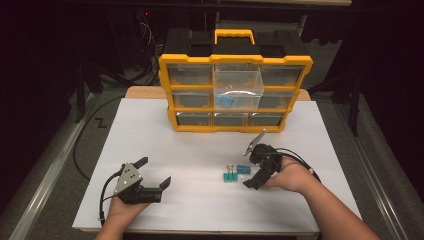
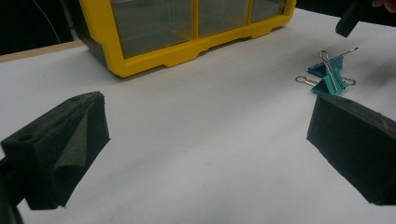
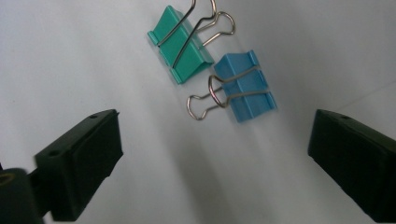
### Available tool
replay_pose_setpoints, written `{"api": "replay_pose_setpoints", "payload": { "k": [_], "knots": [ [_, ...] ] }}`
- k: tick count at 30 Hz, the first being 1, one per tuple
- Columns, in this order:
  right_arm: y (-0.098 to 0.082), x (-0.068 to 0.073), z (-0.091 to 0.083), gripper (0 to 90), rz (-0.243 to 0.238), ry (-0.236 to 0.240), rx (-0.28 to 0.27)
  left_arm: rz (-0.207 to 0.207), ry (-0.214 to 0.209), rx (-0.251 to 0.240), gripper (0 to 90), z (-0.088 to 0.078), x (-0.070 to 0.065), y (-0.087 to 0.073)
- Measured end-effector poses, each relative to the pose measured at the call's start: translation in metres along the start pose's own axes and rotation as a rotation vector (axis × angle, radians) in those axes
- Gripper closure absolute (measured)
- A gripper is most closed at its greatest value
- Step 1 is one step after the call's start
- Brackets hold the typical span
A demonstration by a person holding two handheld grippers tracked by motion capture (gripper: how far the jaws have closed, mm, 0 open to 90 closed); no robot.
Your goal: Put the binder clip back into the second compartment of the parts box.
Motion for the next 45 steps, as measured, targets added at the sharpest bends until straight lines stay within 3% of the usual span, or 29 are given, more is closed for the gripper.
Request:
{"api": "replay_pose_setpoints", "payload": {
  "k": [4, 10, 20, 24, 29, 31, 32, 45],
  "knots": [
    [0.003, -0.002, 0.008, 17.4, -0.029, -0.013, 0.014, 0.001, -0.001, 0.0, 0.2, 0.0, 0.0, 0.0],
    [0.009, -0.007, 0.01, 42.9, -0.053, -0.024, 0.007, 0.002, -0.002, 0.0, 0.2, 0.0, 0.0, 0.0],
    [0.014, -0.01, 0.012, 64.7, -0.072, -0.02, 0.03, 0.003, -0.003, 0.002, 0.2, 0.0, 0.0, 0.0],
    [0.016, -0.011, 0.012, 68.7, -0.084, -0.012, 0.043, 0.003, -0.002, 0.002, 0.2, 0.0, 0.0, 0.0],
    [0.02, -0.017, 0.003, 79.5, -0.1, -0.033, 0.03, 0.004, -0.005, 0.007, 0.2, 0.0, 0.0, -0.001],
    [0.022, -0.02, -0.003, 87.7, -0.093, -0.053, 0.018, 0.004, -0.004, 0.007, 0.2, 0.0, 0.0, -0.001],
    [0.022, -0.021, -0.006, 90.0, -0.092, -0.041, 0.013, 0.004, -0.004, 0.007, 0.2, 0.0, 0.0, -0.001],
    [0.02, -0.013, -0.028, 90.0, -0.126, 0.01, 0.015, 0.004, -0.007, 0.007, 0.2, 0.0, -0.001, -0.001]
  ]
}}
Point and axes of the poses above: each handheld gripper's, and its own axes: z roughly forward along the jaws, y roughly out of its top, x roughly to its left, the point moved 9 cm from there along z, roughly forward along the jaws, and after that the axes turned 3 degrees about y, right-handed, at the moved point
